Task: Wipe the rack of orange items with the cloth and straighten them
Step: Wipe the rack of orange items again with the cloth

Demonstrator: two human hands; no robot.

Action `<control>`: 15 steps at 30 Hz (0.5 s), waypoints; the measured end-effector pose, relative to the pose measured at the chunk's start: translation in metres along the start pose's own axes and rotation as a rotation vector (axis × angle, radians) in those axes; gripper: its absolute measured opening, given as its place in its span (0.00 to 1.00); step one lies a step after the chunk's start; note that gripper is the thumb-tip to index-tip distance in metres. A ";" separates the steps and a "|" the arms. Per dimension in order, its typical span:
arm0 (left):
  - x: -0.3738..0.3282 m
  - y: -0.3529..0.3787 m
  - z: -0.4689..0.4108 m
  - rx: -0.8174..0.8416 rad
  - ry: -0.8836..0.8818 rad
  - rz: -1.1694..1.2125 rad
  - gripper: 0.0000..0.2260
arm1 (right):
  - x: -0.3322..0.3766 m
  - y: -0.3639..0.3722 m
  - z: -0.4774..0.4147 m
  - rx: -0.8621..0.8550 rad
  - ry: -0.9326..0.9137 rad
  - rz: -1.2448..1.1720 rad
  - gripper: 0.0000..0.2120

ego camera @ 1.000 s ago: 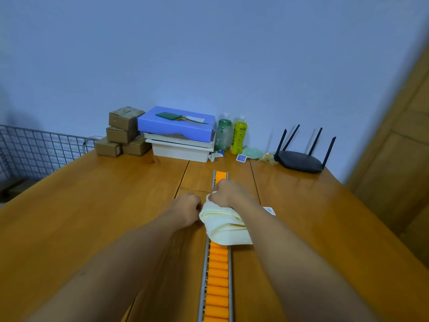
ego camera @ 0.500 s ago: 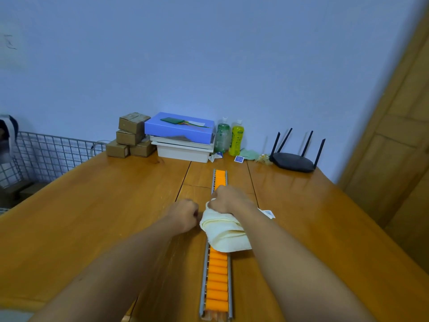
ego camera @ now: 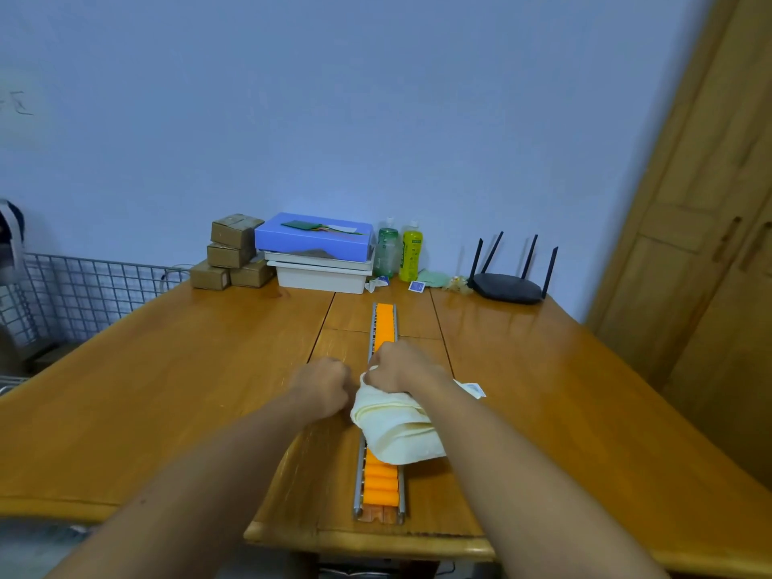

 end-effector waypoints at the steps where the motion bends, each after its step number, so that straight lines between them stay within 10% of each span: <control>1: -0.001 -0.002 0.003 0.000 -0.003 -0.004 0.05 | 0.001 0.000 0.005 -0.004 -0.005 0.007 0.24; 15: -0.029 -0.032 0.050 0.002 0.016 -0.074 0.03 | -0.001 0.000 0.070 -0.027 -0.040 0.028 0.21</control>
Point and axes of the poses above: each hand's wrist, its own z-axis away from the middle knuckle, its own y-axis out of the palm, x = y × z, the point moved 8 cm from there along -z, towards the middle knuckle, and after that the axes turned 15 degrees about y, right-handed, at the moved point
